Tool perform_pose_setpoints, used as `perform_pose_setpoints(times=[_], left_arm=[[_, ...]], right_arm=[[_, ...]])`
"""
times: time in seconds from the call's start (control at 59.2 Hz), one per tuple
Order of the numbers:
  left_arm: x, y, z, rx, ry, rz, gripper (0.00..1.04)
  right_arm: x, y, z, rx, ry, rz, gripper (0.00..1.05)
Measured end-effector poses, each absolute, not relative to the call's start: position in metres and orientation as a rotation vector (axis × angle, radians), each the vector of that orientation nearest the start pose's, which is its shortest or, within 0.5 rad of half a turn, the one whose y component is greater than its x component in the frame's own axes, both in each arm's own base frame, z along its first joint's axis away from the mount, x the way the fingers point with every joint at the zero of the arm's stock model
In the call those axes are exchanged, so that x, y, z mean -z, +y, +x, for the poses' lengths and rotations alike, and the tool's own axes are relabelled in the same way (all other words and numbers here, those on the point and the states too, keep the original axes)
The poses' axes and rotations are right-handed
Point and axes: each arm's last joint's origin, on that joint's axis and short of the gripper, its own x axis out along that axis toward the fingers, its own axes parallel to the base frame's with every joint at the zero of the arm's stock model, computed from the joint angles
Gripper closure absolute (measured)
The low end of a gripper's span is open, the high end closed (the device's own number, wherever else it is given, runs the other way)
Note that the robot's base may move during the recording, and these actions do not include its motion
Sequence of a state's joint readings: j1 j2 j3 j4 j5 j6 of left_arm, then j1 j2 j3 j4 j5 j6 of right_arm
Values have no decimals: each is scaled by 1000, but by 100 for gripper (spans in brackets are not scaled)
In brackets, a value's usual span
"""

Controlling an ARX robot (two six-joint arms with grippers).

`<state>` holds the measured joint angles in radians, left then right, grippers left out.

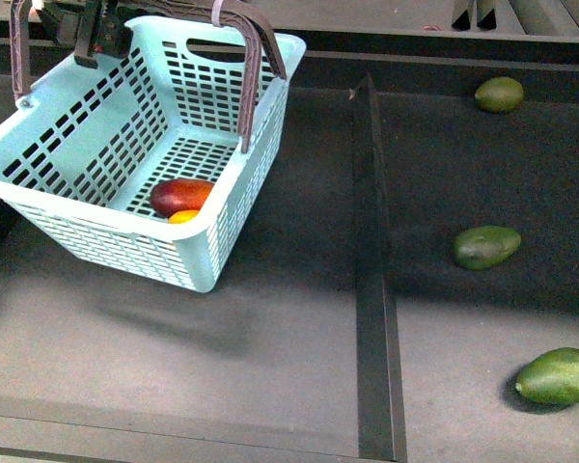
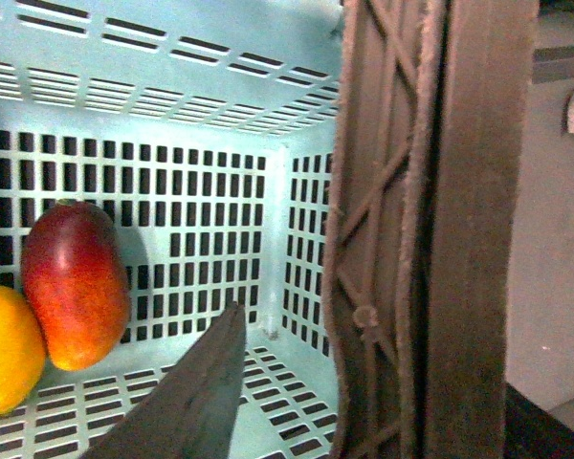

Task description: Pick lemon and mango into basket

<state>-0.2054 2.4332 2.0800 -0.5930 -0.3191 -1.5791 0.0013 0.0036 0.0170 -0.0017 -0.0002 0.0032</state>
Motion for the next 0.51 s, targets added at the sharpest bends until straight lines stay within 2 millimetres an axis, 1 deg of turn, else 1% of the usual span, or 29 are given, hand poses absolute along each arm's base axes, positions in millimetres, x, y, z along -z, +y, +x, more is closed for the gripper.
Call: perform_pose_setpoints(times=[0.068, 0.101, 0.118, 0.152, 0.169, 0.203, 0.237, 0.287, 0.338, 0.389, 0.473, 0.49, 0.507], left_arm=[[-174, -95, 509, -808, 600, -1215, 30], [-181, -91, 502, -825, 582, -1211, 23], [-182, -90, 500, -829, 576, -1209, 21], [-191, -85, 491, -837, 557, -1207, 14], [-194, -83, 489, -840, 552, -1206, 12], [-205, -78, 479, -846, 537, -1208, 6], [-215, -74, 472, -844, 519, -1213, 6], [-229, -71, 469, -830, 493, -1230, 7], [-235, -69, 467, -827, 480, -1236, 7], [-234, -68, 467, -829, 480, -1236, 7], [-225, -68, 467, -844, 502, -1225, 7], [-221, -68, 468, -803, 518, -1218, 8], [-218, -68, 468, -707, 525, -1193, 12]], right_arm=[[-169, 0, 97, -2, -12, 3, 9], [-169, 0, 97, -2, -12, 3, 9], [-169, 0, 97, -2, -12, 3, 9], [-169, 0, 97, -1, -12, 3, 9], [-169, 0, 97, -1, -12, 3, 9], [-169, 0, 97, -1, -12, 3, 9], [-169, 0, 97, -1, -12, 3, 9], [-169, 0, 97, -2, -12, 3, 9], [-169, 0, 97, -2, -12, 3, 9], [-169, 0, 97, -2, -12, 3, 9], [-169, 0, 97, -1, -12, 3, 9], [-169, 0, 97, -2, -12, 3, 9], [-169, 0, 97, -2, -12, 3, 9]])
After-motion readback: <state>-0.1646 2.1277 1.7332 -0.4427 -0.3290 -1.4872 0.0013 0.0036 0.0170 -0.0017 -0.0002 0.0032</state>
